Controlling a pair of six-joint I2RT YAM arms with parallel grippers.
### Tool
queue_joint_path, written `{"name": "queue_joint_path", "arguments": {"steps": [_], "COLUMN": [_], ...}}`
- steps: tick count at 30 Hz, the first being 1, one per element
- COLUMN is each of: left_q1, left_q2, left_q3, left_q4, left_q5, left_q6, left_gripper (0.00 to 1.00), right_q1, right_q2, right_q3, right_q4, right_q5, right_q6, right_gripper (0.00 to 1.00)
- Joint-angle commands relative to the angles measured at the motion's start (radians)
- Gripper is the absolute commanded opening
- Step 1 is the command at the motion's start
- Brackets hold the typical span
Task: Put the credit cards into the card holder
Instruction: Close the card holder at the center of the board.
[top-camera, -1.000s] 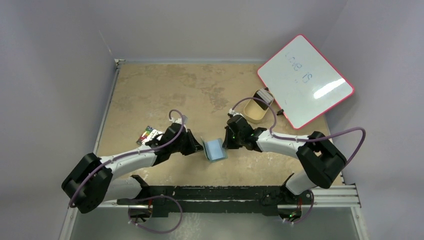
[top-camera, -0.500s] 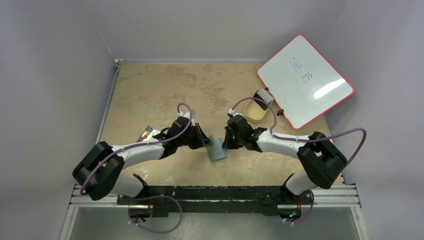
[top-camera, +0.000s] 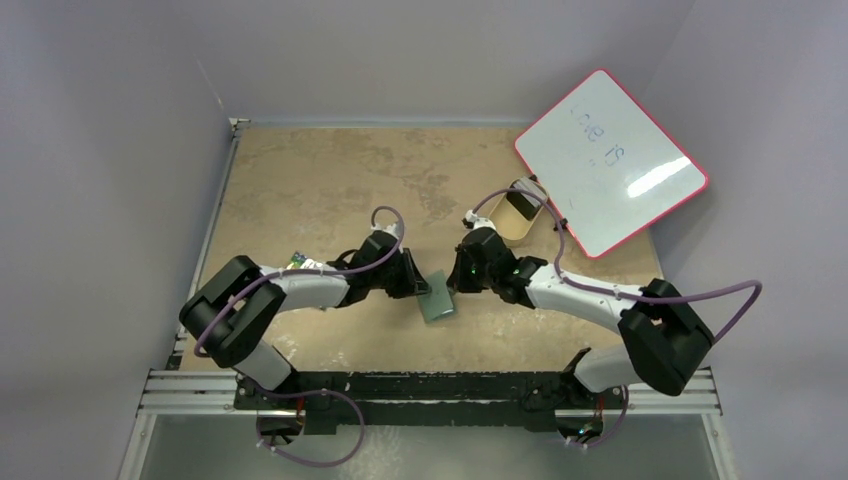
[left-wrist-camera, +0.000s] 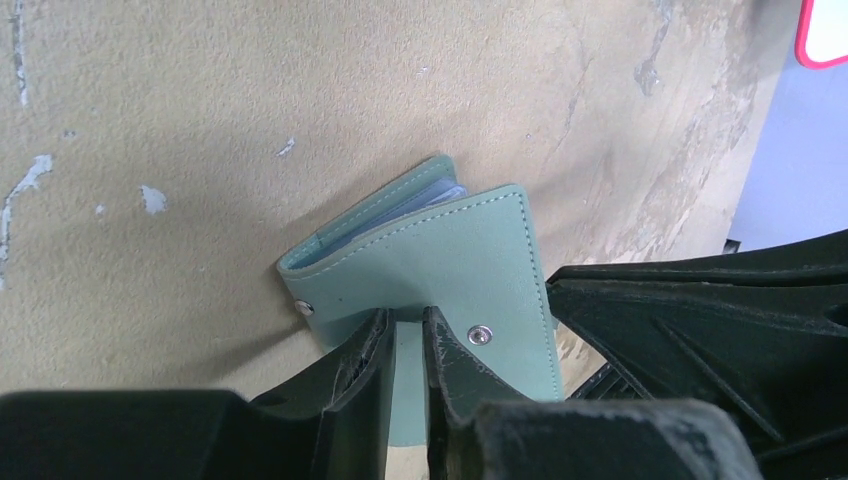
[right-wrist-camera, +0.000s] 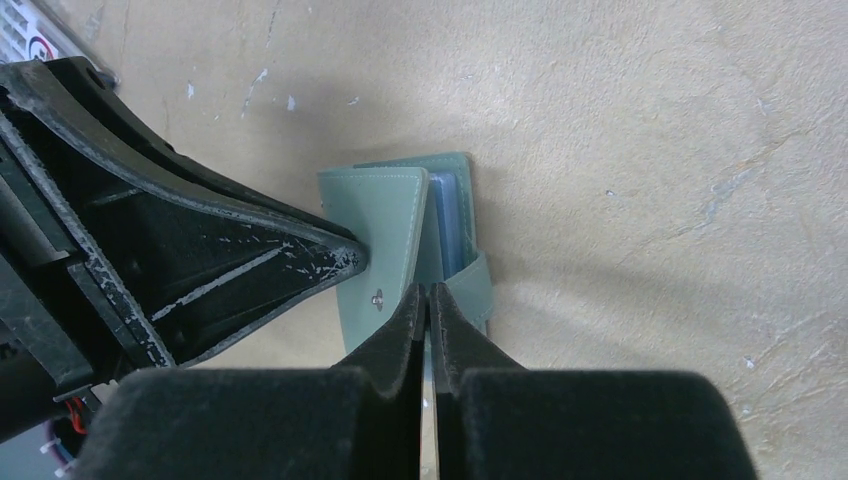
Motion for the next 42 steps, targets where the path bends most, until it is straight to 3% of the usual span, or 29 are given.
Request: {"name": "queue_joint_path", "arguments": {"steps": [1, 15, 21, 26, 33, 42], "left_q1": [-0.014, -0.054, -0.062, -0.062, -0.062, -0.062], "left_q2": [0.034, 0.077, 0.084, 0.06, 0.083, 0.096], "left_q3": [0.037, 0.113, 0.113, 0.092, 0.105, 0.16], "left_q4": [-0.001, -0.16, -0.147, -0.101, -0.044, -0.105], "left_q5": [-0.032, -0.157, -0.146, -0.113, -0.036, -0.051], "left_q6": [0.052, 0.115, 0.095, 0.039, -0.024, -0.008], "left_gripper": [0.16, 0.17, 0.17, 0.17, 0.17, 0.18], "right_q1": [0.001, -0.026, -0.027, -0.027, -0.028, -0.045], "right_q2": [-0.019, -0.108, -0.08, -0.011, -0.026, -0.144], "right_q3": [-0.001, -0.048, -0.053, -0.053, -0.01, -0.005], "right_q4": [0.018, 0.02, 0.091, 0.17, 0.033, -0.105], "right_q5": [0.015, 0.054, -0.03, -0.102, -0.094, -0.031], "right_q6": [0.011, 0.068, 0.045, 0.052, 0.04, -0.015], "right_gripper": [0.02, 0.01, 0.02, 0.09, 0.27, 0.27]}}
